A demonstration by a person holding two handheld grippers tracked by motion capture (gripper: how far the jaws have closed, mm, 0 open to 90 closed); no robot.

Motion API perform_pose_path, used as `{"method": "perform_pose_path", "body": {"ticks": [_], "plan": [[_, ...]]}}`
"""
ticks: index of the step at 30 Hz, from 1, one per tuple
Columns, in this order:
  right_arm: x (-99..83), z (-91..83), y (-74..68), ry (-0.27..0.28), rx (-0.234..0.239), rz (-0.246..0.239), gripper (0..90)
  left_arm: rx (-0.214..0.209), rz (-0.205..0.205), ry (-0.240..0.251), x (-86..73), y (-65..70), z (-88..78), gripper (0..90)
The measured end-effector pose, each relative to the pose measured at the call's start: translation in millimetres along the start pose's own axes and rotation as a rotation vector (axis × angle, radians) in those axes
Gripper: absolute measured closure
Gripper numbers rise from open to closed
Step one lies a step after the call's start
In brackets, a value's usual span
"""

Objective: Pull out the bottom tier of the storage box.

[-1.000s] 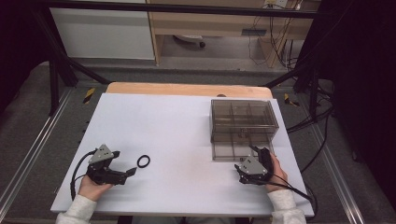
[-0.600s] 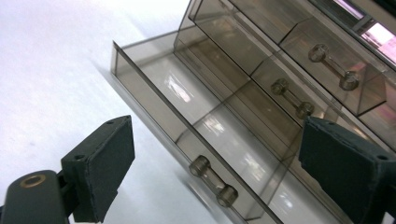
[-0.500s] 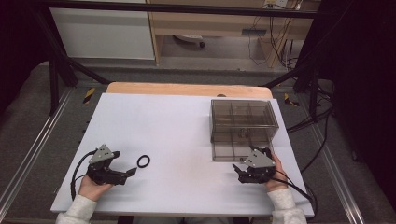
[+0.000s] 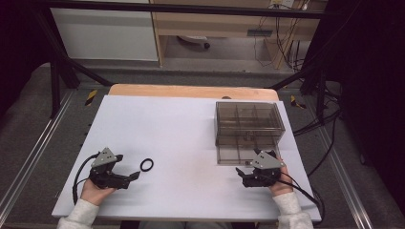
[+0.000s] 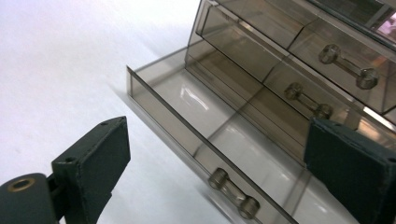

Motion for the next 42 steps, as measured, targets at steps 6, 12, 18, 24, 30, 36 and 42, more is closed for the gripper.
{"method": "perform_pose_path", "body": {"ticks": [6,12,18,24,30,36,42], "plan": [[3.6,-1.8,0.3,0.016,0.032,0.070,7.5,-0.001,-0.003,0.000,0.5,0.4,0.7,2.3],[4.9,-1.0,0.8,-0.009,0.068,0.134,5.0,0.001,-0.003,0.000,0.4,0.1,0.4,2.3],[8.5,-1.0,-0.6,-0.012,0.090,0.173,4.3,-0.001,-0.002,0.000,0.3,0.7,0.4,2.3],[10.9,-2.8,-3.3,0.000,0.132,0.186,1.0,0.000,0.000,-0.001,0.0,0.1,0.0,2.3],[14.5,-2.1,-5.9,-0.001,0.143,0.203,0.7,-0.001,0.001,-0.002,-0.3,0.6,0.1,2.3],[15.6,0.8,-9.8,-0.020,0.158,0.207,2.6,-0.003,0.004,-0.001,-0.1,0.8,0.2,2.3],[18.9,5.3,-13.5,-0.029,0.180,0.219,1.7,-0.003,0.001,0.001,-0.4,0.6,-0.3,2.3]]}}
Point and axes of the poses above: each handheld gripper's, and its own axes: z roughly forward along the jaws, x roughly out of its top, y roughly to its right, the point moved 5 cm from there along z, roughly forward along the jaws, and after that the axes turned 1 degree about -y, right-handed, at the moved point
